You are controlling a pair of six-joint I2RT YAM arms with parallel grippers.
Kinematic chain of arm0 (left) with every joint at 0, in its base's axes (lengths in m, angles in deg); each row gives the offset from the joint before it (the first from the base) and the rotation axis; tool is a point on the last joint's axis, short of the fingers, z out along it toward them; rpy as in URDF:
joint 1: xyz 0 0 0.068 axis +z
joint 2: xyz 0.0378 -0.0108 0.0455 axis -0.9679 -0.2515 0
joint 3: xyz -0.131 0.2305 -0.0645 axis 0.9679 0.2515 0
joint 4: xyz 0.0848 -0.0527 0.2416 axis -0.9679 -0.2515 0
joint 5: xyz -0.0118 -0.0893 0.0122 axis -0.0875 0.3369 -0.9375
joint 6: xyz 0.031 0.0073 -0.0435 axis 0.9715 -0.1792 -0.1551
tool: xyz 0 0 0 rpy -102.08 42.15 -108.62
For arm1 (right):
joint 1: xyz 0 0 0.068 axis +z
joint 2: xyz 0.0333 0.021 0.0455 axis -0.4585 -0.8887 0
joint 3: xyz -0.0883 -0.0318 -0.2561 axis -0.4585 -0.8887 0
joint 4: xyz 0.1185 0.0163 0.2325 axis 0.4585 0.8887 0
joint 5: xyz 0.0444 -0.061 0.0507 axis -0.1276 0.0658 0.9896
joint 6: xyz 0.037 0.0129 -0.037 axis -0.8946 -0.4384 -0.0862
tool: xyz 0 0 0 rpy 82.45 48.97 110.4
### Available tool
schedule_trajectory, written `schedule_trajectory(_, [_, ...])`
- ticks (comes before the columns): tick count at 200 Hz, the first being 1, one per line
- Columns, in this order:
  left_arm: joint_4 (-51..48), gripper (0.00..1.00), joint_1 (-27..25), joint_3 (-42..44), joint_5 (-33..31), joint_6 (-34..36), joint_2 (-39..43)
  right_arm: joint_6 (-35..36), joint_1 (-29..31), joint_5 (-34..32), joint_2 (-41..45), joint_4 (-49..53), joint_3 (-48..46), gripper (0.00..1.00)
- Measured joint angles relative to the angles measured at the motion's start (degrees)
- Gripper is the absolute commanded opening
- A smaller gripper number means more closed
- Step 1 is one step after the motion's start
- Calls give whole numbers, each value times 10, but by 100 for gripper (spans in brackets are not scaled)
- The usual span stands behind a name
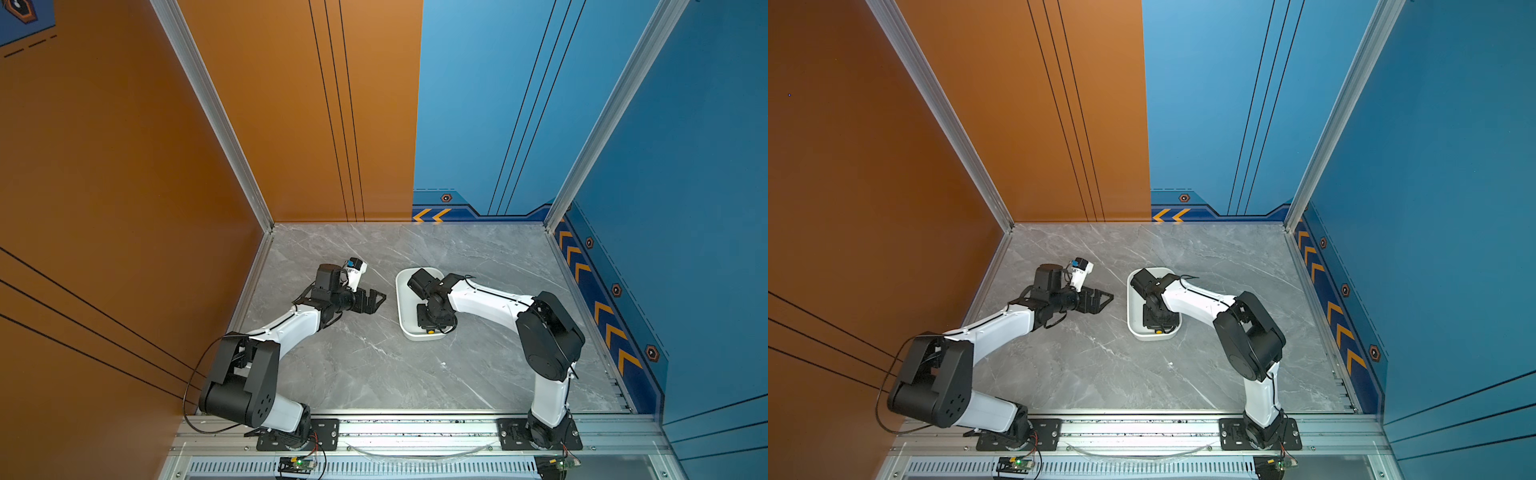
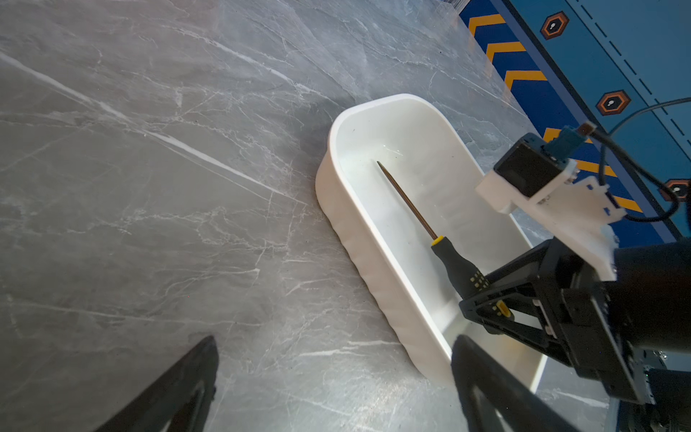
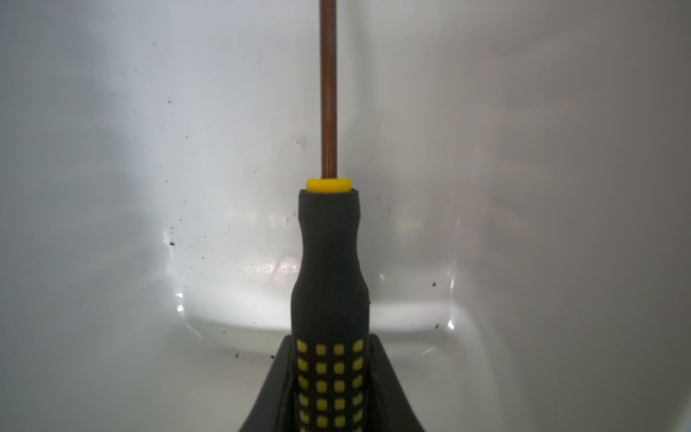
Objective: Put the screwdriver in the bin
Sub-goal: 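Lower the screwdriver into the bin with the right gripper, then open the right gripper and raise it away from the bin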
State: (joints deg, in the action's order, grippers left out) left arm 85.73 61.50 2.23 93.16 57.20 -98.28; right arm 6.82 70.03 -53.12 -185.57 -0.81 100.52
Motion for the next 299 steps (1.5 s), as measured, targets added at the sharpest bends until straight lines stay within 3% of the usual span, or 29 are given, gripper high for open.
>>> schedule_trajectory(65, [0, 98, 0, 0, 0, 0, -1, 3, -1, 0, -8, 0, 8, 0])
schedule_trajectory(95, [-1, 98, 0, 0, 0, 0, -4, 3, -3, 0, -22, -2, 15, 23])
schedule_trajectory(133, [-1, 98, 0, 0, 0, 0, -6, 3, -4, 0, -28, -5, 16, 28])
schedule_trajectory(197, [-1, 98, 0, 0, 0, 0, -6, 16, -4, 10, -28, -4, 26, 53])
schedule_trajectory(236, [-5, 98, 0, 0, -3, 3, -6, 17, -4, 10, -22, -3, 26, 60])
schedule_trajectory(268, [-9, 98, 1, 0, -38, 11, -3, 28, -6, 2, 47, 12, 28, 61])
schedule_trajectory(299, [-12, 98, 7, 0, -114, 30, 32, 87, -31, -42, 192, 14, 37, 64])
